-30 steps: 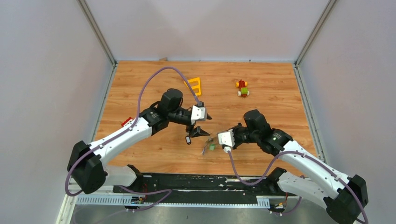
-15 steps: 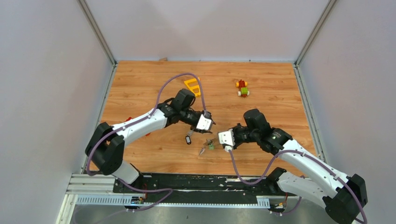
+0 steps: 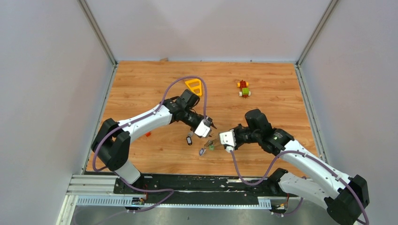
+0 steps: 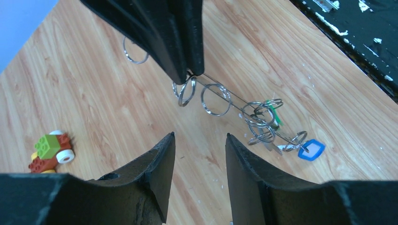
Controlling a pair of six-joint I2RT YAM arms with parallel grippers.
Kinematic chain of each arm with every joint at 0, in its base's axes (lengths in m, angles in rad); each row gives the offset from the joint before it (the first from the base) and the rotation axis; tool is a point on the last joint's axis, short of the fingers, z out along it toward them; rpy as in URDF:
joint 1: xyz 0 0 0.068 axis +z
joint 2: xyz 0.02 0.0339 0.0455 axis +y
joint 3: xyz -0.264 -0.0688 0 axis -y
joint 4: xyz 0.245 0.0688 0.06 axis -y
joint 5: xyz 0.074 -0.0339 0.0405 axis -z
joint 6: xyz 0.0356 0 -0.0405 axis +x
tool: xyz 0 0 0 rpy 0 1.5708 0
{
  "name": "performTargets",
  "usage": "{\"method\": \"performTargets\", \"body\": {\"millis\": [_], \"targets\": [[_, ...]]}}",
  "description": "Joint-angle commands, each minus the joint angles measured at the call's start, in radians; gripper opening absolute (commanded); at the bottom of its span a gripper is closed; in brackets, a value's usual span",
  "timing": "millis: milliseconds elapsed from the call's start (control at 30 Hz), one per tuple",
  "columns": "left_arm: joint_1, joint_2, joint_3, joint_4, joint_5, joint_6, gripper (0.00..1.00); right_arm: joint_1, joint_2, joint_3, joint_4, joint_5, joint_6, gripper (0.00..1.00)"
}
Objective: Put the keys on the keyring
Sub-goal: Adjust the keyring.
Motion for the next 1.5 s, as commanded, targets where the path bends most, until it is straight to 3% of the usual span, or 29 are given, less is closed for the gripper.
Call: {"method": "performTargets", "body": {"millis": [0,467,700,867,1167,1467], "targets": [[-0.017,-0.028,-0.007,-0.050,0.032,0.104,0.51,-0.002,-0.005,0.039,0.030,-0.035,0.012,0.00],[-0.071,-0.078,-0.037,-0.035,-0.023,0.109,0.42,-0.005,-0.008,0.035,0.032,-0.033,0.020,0.00],[-0.071,-0.104,-0.070,0.101,-0.057,-0.038,0.34,-0.005,-0.011,0.034,0.031,-0.033,0.026,0.00],[-0.071,-0.110,-0.077,0.128,-0.063,-0.064,0.30,-0.006,-0.010,0.035,0.030,-0.034,0.027,0.00],[-0.071,-0.097,-0.058,0.033,-0.035,0.038,0.37,-0.007,-0.009,0.033,0.031,-0.028,0.028,0.00],[-0.075,-0.097,-0.070,0.073,-0.015,0.000,0.38,-0.007,-0.008,0.029,0.035,-0.025,0.030,0.00]]}}
